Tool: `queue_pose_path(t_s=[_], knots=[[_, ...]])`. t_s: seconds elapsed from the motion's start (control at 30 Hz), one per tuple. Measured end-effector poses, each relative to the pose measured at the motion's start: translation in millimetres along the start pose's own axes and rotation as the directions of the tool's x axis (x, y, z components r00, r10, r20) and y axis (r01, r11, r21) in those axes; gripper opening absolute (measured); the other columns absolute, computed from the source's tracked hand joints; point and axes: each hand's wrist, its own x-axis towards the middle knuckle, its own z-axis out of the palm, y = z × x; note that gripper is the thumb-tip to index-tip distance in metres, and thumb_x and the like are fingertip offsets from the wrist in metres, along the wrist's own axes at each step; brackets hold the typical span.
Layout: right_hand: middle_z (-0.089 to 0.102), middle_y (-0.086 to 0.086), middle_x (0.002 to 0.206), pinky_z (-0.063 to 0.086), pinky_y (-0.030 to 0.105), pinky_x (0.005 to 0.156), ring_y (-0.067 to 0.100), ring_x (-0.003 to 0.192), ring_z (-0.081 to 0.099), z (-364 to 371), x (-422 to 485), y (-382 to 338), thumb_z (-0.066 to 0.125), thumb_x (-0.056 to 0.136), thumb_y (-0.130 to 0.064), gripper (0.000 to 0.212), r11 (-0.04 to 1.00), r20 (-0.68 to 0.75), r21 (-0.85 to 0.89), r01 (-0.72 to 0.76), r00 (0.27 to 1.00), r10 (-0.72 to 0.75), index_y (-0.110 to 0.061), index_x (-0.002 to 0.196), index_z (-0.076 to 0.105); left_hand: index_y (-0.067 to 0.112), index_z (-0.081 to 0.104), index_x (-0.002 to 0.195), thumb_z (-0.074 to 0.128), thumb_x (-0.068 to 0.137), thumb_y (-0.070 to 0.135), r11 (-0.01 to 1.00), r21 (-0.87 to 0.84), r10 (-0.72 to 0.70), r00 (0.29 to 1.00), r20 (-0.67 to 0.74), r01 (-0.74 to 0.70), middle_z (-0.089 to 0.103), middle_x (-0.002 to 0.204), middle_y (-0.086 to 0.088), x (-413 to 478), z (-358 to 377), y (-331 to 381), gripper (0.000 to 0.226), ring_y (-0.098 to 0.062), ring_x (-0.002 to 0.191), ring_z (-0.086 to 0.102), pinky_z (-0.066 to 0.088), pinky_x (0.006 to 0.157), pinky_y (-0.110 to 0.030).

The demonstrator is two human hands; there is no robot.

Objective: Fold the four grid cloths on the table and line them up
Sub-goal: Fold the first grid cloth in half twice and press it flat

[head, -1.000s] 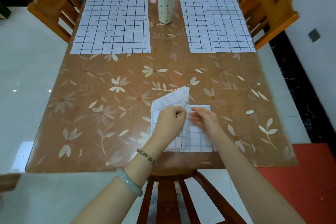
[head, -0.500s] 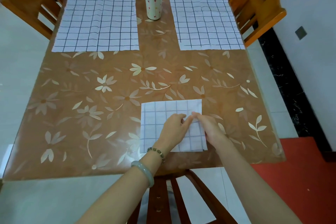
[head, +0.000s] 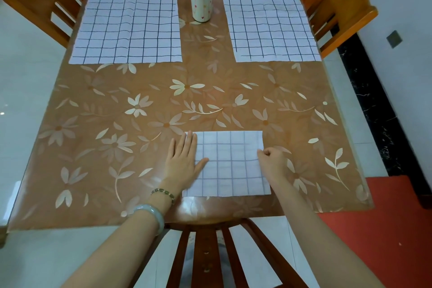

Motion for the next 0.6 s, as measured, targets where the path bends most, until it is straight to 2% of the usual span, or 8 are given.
queue_pose_path(t_s=[0.17, 0.2, 0.27, 0.37, 0.4, 0.47, 0.53, 0.6], knots=[[0.038, -0.003, 0.051, 0.029, 0.025, 0.051, 0.014, 0.048, 0.036, -2.8, -0.8, 1.1, 0.047, 0.092, -0.029, 0.036, 0.983, -0.002, -0.179, 0.041, 0.999, -0.042, -0.018, 0.058, 0.041, 0.002, 0.026, 0.149, 0.019, 0.096, 0.060, 1.000, 0.002, 0.009, 1.000, -0.007, -0.009, 0.027, 0.156, -0.013, -1.0, 1.7, -2.6, 0.078, -0.028, 0.144, 0.026, 0.010, 0.116, -0.047], [0.042, -0.002, 0.056, 0.029, 0.023, 0.051, 0.014, 0.051, 0.039, -3.7, -2.9, -0.4, 0.048, 0.092, -0.028, 0.030, 0.975, -0.008, -0.214, 0.057, 0.998, -0.060, -0.017, 0.064, 0.046, 0.002, 0.026, 0.149, 0.018, 0.096, 0.060, 1.000, -0.005, 0.007, 1.000, -0.011, -0.007, 0.028, 0.156, -0.013, -0.9, 2.1, -2.8, 0.079, -0.028, 0.144, 0.026, 0.010, 0.116, -0.047], [0.054, 0.001, 0.080, 0.035, 0.024, 0.054, 0.014, 0.067, 0.047, -4.2, -8.6, -5.9, 0.053, 0.090, -0.024, 0.011, 0.955, -0.041, -0.282, 0.096, 0.993, -0.112, -0.013, 0.088, 0.054, 0.002, 0.027, 0.149, 0.018, 0.096, 0.060, 1.000, -0.018, 0.006, 1.000, -0.026, -0.006, 0.028, 0.155, -0.014, -0.6, 3.9, -2.7, 0.079, -0.028, 0.144, 0.026, 0.012, 0.116, -0.047], [0.055, 0.011, 0.109, 0.048, 0.037, 0.076, 0.023, 0.092, 0.051, 14.1, -9.8, -9.3, 0.060, 0.085, -0.020, 0.031, 0.820, -0.171, -0.483, 0.308, 0.885, -0.433, -0.008, 0.113, 0.055, 0.004, 0.028, 0.149, 0.019, 0.095, 0.060, 1.000, -0.021, 0.010, 0.999, -0.051, -0.011, 0.029, 0.156, -0.013, -1.0, 5.3, -2.9, 0.078, -0.029, 0.145, 0.024, 0.011, 0.116, -0.049], [0.056, 0.014, 0.117, 0.047, 0.042, 0.085, 0.028, 0.101, 0.053, 25.5, -10.1, -13.3, 0.057, 0.085, -0.017, 0.032, 0.765, -0.154, -0.502, 0.404, 0.829, -0.538, -0.007, 0.115, 0.056, 0.004, 0.029, 0.149, 0.019, 0.095, 0.060, 1.000, -0.026, 0.008, 0.998, -0.058, -0.010, 0.029, 0.155, -0.013, -0.8, 5.8, -2.7, 0.078, -0.030, 0.145, 0.025, 0.011, 0.116, -0.050], [0.052, 0.018, 0.131, 0.038, 0.045, 0.101, 0.034, 0.121, 0.048, 50.6, -15.4, -29.9, 0.046, 0.088, -0.013, 0.035, 0.656, -0.009, -0.453, 0.604, 0.733, -0.681, -0.006, 0.119, 0.058, 0.005, 0.030, 0.149, 0.020, 0.095, 0.060, 0.999, -0.042, 0.004, 0.998, -0.066, -0.007, 0.030, 0.155, -0.014, -0.2, 5.7, -1.3, 0.078, -0.031, 0.144, 0.026, 0.011, 0.116, -0.051], [0.045, 0.021, 0.140, 0.032, 0.048, 0.108, 0.036, 0.133, 0.038, 74.9, -18.8, -44.1, 0.040, 0.089, -0.013, 0.041, 0.556, 0.165, -0.419, 0.718, 0.662, -0.731, -0.003, 0.127, 0.054, 0.006, 0.031, 0.148, 0.018, 0.096, 0.060, 0.999, -0.051, 0.008, 0.998, -0.064, -0.011, 0.030, 0.154, -0.015, 1.6, 5.1, 0.6, 0.077, -0.033, 0.143, 0.028, 0.013, 0.115, -0.052], [0.040, 0.020, 0.146, 0.027, 0.049, 0.112, 0.034, 0.138, 0.033, 92.7, -15.8, -48.3, 0.033, 0.092, -0.019, 0.047, 0.490, 0.281, -0.470, 0.734, 0.650, -0.706, -0.004, 0.135, 0.048, 0.005, 0.032, 0.147, 0.010, 0.097, 0.059, 0.998, -0.049, 0.028, 0.998, -0.055, -0.031, 0.031, 0.154, -0.016, 3.9, 4.3, 1.4, 0.077, -0.033, 0.142, 0.029, 0.015, 0.114, -0.052]])
